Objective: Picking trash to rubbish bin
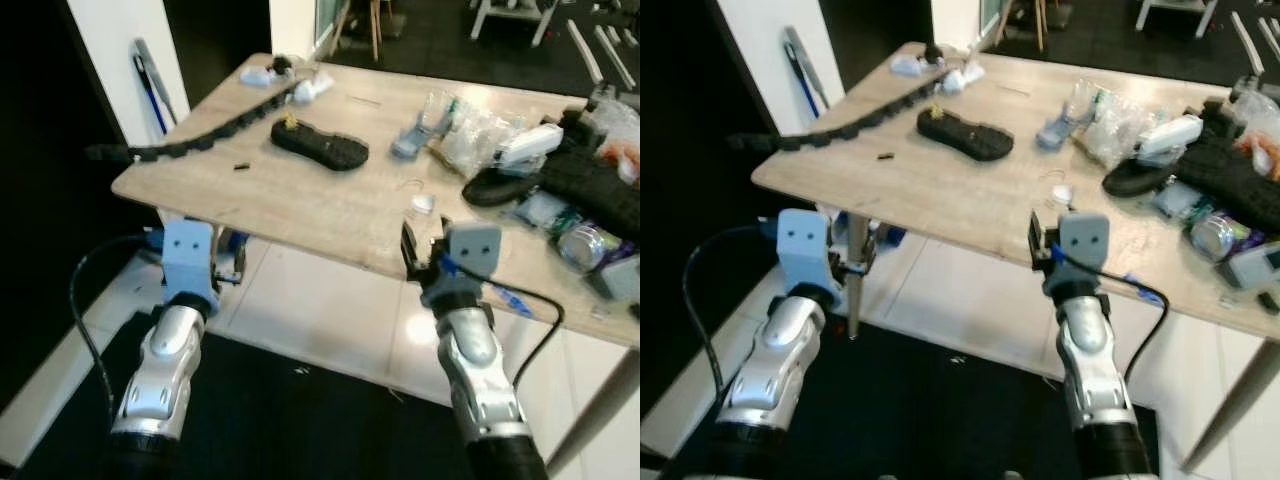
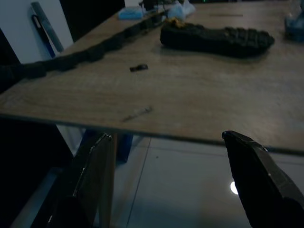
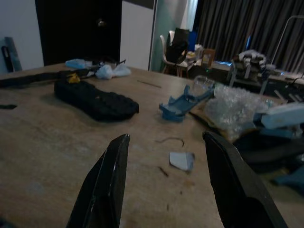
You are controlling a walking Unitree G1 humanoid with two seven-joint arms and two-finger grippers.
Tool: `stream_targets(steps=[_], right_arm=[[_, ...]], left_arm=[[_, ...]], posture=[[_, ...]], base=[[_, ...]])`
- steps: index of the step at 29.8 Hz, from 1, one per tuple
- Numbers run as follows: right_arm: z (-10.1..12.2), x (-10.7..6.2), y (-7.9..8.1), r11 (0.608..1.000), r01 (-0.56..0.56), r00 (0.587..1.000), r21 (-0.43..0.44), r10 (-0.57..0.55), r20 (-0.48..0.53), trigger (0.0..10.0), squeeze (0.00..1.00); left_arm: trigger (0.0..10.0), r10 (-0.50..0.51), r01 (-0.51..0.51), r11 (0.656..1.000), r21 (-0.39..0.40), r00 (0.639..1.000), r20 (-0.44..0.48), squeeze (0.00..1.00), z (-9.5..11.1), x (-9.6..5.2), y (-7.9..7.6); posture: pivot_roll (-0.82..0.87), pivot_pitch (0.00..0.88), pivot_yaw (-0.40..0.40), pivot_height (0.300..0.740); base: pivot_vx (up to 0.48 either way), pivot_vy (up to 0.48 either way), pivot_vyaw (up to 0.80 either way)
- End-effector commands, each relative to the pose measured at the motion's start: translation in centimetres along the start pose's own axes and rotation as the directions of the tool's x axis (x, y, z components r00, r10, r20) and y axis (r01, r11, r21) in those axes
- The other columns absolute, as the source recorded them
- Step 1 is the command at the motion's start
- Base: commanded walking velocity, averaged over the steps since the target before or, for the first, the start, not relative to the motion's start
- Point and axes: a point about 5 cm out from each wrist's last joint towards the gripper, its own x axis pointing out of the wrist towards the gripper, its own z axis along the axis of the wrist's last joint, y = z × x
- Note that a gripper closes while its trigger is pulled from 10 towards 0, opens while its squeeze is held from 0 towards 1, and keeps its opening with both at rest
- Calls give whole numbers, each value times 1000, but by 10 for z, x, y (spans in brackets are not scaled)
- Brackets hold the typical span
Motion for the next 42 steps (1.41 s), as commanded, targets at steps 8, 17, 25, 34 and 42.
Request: stream_targets(steps=[8,17,25,34,42], right_arm=[[-2,3,8,998,-62,998,4,62,-20,10000,0],[-2,7,7,997,-77,997,2,77,-22,10000,0],[-3,4,4,998,-67,997,11,68,-29,10000,0],[-3,5,1,998,-50,998,30,51,-31,10000,0],[-1,9,-3,998,-45,999,49,46,-26,10000,0]], left_arm=[[10000,52,-52,999,-7,999,-15,0,-5,-5,5],[10000,60,-60,998,-8,998,-13,0,-5,-6,3],[10000,37,-37,999,0,999,-10,0,-4,-3,1],[10000,30,-30,1000,-1,1000,-6,0,-3,-1,-1],[10000,10,-10,1000,16,1000,7,0,1,2,-2]], posture=[[15,135,-52,740],[15,135,-62,740],[2,139,-48,740],[-4,138,-44,740],[-4,131,-39,740]], base=[[294,0,0],[294,0,0],[294,0,0],[292,0,0],[295,0,0]])
